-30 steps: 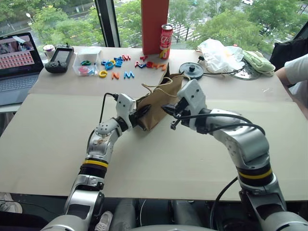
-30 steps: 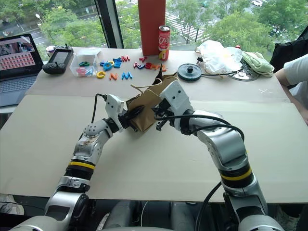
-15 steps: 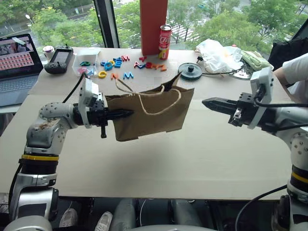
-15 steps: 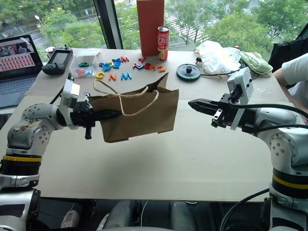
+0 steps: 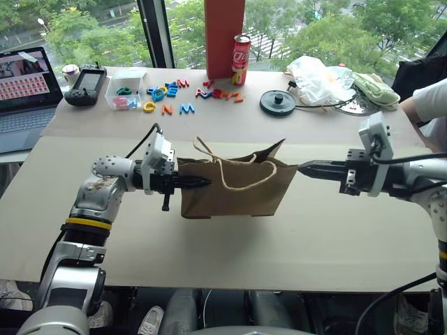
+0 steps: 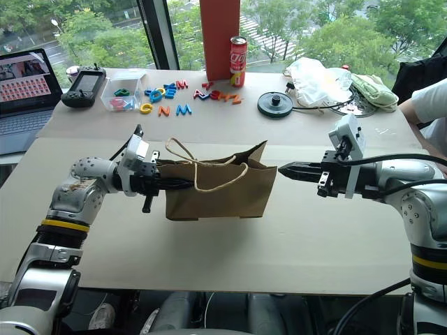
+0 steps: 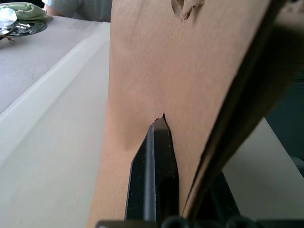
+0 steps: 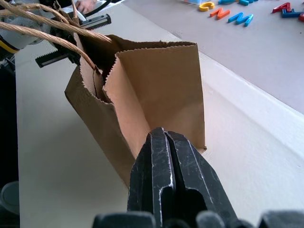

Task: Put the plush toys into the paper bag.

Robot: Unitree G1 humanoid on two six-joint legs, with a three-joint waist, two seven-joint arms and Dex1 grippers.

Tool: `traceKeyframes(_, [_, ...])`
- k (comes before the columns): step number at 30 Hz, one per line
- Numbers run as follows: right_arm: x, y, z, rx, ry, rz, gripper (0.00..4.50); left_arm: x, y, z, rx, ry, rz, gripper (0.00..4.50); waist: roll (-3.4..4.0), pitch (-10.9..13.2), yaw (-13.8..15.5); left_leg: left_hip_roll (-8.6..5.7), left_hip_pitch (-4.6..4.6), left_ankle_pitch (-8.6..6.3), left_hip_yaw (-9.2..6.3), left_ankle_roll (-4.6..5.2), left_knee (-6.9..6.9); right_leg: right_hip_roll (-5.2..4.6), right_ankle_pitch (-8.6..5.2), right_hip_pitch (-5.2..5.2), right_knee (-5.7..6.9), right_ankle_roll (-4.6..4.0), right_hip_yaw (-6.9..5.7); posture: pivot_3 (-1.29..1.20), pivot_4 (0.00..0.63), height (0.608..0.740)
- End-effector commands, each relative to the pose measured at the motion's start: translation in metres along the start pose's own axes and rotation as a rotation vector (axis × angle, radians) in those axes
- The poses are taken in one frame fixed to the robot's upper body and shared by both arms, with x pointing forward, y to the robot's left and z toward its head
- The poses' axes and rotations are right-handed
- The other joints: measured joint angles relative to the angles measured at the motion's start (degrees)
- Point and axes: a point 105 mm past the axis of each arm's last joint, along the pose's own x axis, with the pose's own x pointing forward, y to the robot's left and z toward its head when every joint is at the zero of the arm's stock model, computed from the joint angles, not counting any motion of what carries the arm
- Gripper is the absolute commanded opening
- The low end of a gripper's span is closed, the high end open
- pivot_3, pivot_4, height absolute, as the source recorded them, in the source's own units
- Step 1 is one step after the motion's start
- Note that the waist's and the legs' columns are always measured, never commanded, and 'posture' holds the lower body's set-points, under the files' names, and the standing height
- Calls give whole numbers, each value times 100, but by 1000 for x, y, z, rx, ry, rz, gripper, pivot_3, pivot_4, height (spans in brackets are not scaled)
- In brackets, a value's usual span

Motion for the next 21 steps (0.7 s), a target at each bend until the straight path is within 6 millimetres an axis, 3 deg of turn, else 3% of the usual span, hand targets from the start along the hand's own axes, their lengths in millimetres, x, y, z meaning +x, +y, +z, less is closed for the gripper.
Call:
traceKeyframes(1, [-4,-2,5,-59,11,-17,0,-1,-2,-10,53,34,-14,63,0,0,-3,1,2,0,0,0,2,1,0,2,1,0,0,0,150,739])
traceKeyframes(15, [-10,-4,24,-99,-32,-28,0,-13,-6,-25,66,104,-36,63,0,0,12,2,2,0,0,0,4,0,0,2,3,0,-1,0,150,739])
traceKeyframes(16, [-10,-4,25,-100,-33,-28,0,-13,-5,-26,65,110,-31,596,0,0,11,3,2,0,-1,0,4,0,0,2,3,0,-1,0,150,739])
traceKeyframes(21, [-8,-4,24,-103,-32,-28,0,-16,-1,-24,58,120,-14,2141,0,0,13,4,2,0,-1,0,4,0,0,2,4,0,-1,0,150,739])
